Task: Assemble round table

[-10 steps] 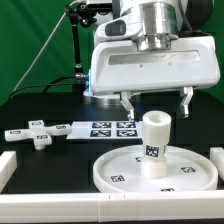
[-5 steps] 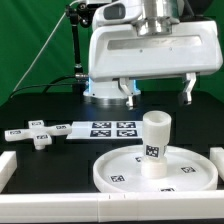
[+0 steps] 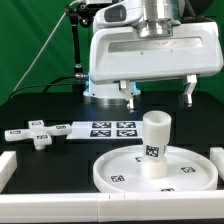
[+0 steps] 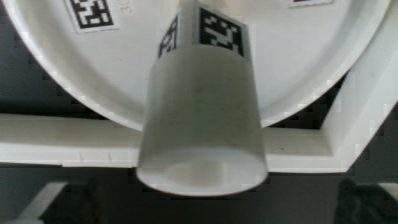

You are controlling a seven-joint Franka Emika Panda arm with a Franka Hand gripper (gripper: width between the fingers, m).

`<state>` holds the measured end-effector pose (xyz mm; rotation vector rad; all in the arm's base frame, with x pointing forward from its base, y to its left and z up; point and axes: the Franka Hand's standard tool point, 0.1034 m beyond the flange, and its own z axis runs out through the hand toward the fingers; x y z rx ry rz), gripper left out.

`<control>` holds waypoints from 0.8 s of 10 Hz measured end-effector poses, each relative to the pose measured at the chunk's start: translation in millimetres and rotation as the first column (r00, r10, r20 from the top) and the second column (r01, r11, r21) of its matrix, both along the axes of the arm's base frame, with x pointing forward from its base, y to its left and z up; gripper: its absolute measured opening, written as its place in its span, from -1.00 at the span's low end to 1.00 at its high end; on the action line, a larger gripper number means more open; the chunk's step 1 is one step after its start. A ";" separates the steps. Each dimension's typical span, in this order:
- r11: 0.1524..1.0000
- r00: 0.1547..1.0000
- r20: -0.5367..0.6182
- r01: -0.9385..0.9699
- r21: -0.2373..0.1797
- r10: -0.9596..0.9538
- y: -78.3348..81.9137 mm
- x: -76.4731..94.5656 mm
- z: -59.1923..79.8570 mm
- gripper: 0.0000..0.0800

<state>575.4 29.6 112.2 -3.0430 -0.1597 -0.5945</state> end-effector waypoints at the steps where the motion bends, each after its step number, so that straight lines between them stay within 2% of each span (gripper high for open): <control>1: 1.000 0.997 -0.080 -0.004 0.008 0.004 -0.9 -4.6 -6.5 0.62; 4: 0.999 0.957 -0.288 -0.015 0.035 0.024 -6.6 2.1 -8.3 0.62; 8: 0.996 0.860 -0.506 -0.030 0.079 0.066 4.0 -5.9 -8.7 0.62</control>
Offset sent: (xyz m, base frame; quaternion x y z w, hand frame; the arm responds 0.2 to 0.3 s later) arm 0.0113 -0.0176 -0.0016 -0.0009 -0.1846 -0.0335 0.9822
